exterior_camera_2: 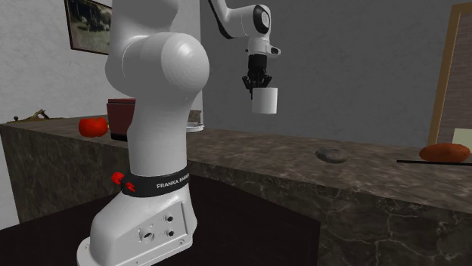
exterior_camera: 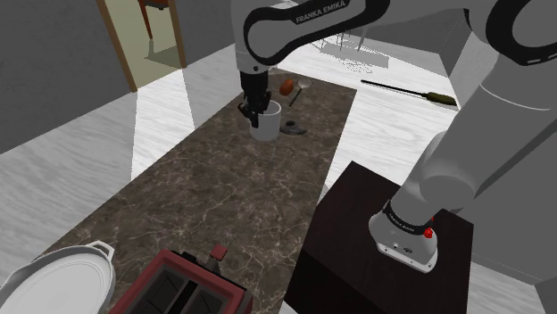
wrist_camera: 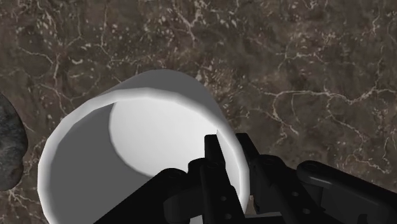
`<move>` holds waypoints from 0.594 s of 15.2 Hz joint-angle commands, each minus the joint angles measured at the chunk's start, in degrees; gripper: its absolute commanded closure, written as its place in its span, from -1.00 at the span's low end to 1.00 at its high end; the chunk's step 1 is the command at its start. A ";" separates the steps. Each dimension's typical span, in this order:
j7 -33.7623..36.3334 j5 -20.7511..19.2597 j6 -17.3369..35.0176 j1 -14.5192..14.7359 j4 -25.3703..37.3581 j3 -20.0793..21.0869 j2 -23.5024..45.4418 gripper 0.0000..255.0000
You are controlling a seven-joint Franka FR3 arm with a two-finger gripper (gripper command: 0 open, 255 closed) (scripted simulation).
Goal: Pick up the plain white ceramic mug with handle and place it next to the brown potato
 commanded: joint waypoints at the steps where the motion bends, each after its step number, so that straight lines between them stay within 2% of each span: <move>1: -0.01 0.08 -1.60 0.00 1.18 0.00 -0.43 1.00; 3: -0.04 0.15 -2.89 -0.01 2.13 -0.02 -0.78 1.00; 9: -7.97 -0.78 -3.04 -4.08 2.33 -4.21 -0.65 1.00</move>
